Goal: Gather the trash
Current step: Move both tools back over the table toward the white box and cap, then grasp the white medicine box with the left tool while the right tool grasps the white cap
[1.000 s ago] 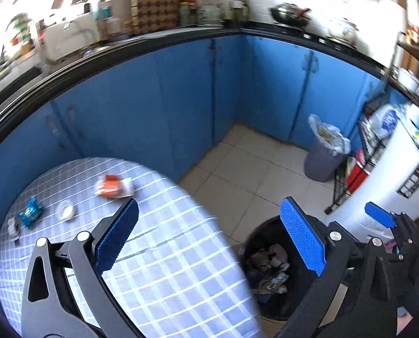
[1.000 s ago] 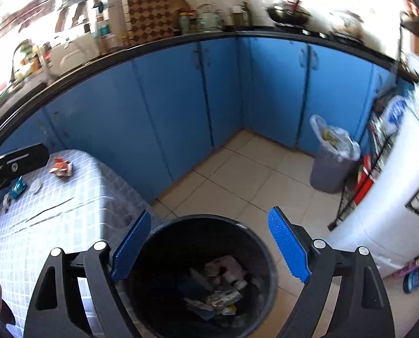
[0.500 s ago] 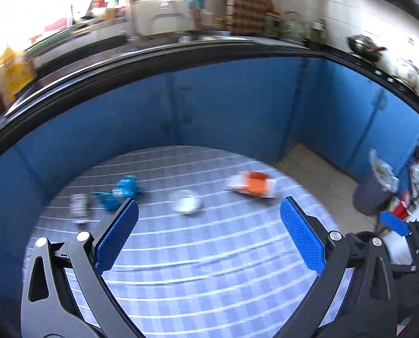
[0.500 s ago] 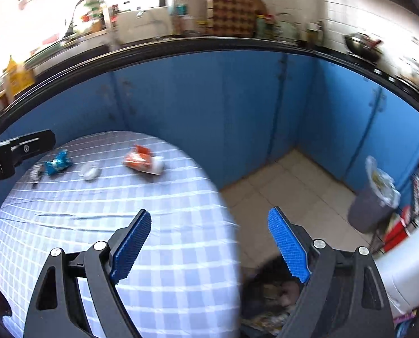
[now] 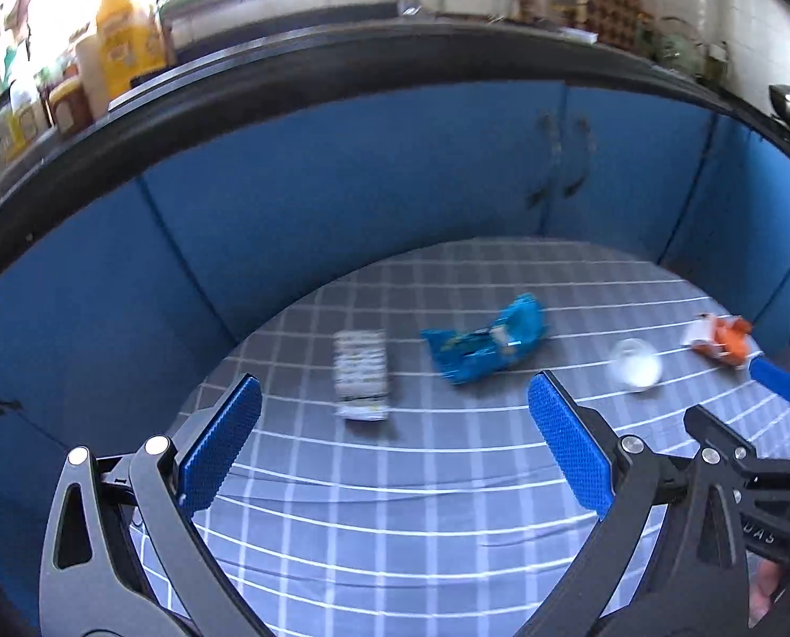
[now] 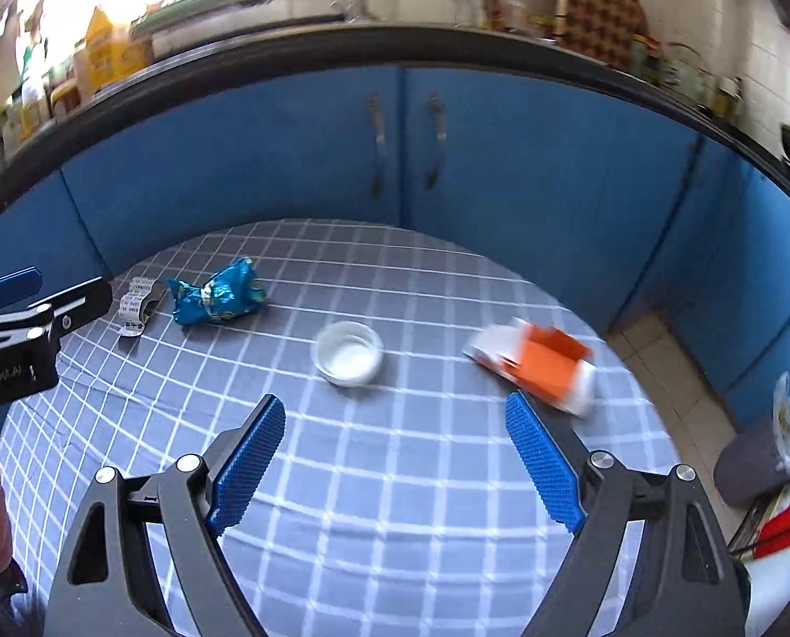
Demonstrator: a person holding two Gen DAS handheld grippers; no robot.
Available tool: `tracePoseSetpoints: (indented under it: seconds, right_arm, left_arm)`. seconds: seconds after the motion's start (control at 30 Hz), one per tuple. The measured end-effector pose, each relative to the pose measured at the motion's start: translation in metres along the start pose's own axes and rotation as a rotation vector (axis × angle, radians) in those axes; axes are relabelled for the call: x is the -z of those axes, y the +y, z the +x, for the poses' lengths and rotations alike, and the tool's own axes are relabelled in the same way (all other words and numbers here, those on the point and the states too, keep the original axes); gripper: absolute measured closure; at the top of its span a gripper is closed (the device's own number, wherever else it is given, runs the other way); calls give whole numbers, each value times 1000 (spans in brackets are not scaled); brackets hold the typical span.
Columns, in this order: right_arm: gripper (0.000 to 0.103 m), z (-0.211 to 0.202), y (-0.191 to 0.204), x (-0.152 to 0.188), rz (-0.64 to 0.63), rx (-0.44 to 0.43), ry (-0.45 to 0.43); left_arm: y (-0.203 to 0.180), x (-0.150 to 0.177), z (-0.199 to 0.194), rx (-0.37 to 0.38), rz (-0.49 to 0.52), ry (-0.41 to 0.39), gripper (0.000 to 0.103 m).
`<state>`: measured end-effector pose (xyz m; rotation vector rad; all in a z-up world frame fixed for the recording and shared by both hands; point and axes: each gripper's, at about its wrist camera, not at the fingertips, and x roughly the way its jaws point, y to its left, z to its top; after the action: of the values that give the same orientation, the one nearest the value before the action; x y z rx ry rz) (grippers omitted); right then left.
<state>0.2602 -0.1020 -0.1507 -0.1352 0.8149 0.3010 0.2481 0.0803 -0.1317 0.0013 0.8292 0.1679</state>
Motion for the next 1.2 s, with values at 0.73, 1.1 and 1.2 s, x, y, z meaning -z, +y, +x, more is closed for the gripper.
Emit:
tracePoseSetpoints:
  seconds: [0.73,1.1,1.2]
  right_arm:
    - [41,76,24,-25,-6,-46,88]
    - [65,51,30,-13,-43,-50,62]
    - [65,36,27,-8,-46,-45,56]
  left_arm:
    - [37,5,86,-11,-35,123,25]
    - [32,14,63,15,-27,103,72]
    - [36,19,43,24,-31,86,72]
